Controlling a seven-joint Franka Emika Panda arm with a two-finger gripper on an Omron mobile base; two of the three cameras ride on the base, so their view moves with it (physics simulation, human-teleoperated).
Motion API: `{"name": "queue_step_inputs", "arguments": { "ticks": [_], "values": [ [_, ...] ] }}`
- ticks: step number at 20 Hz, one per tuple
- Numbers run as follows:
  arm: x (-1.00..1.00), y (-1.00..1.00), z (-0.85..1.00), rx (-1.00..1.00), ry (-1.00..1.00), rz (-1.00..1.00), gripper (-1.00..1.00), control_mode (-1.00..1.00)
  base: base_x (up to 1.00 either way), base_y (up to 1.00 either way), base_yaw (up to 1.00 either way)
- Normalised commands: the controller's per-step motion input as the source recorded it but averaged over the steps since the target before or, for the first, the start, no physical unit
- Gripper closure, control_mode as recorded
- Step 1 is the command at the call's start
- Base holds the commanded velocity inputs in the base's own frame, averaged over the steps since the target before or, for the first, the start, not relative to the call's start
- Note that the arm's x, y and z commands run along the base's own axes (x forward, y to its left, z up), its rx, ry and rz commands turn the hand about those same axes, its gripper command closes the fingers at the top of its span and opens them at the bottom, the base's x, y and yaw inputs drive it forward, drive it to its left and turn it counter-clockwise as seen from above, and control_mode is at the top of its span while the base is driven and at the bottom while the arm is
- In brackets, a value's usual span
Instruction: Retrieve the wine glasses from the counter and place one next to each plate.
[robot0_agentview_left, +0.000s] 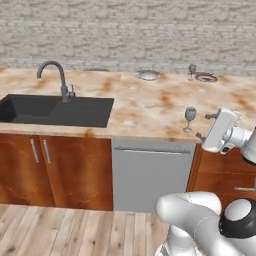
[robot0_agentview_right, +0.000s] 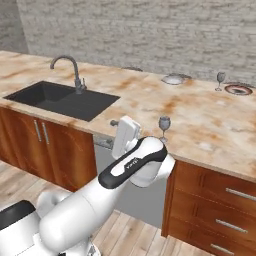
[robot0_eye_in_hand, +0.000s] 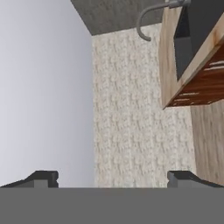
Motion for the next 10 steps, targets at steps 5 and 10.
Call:
{"name": "queue_step_inputs", "arguments": {
  "ticks": [5, 10],
  "values": [
    [0.0, 0.0, 0.0, 0.0, 0.0, 0.0, -1.0, 1.0, 0.46, 0.41, -0.43],
    [0.0, 0.0, 0.0, 0.0, 0.0, 0.0, -1.0, 1.0, 0.02, -0.12, -0.32]
  ]
}}
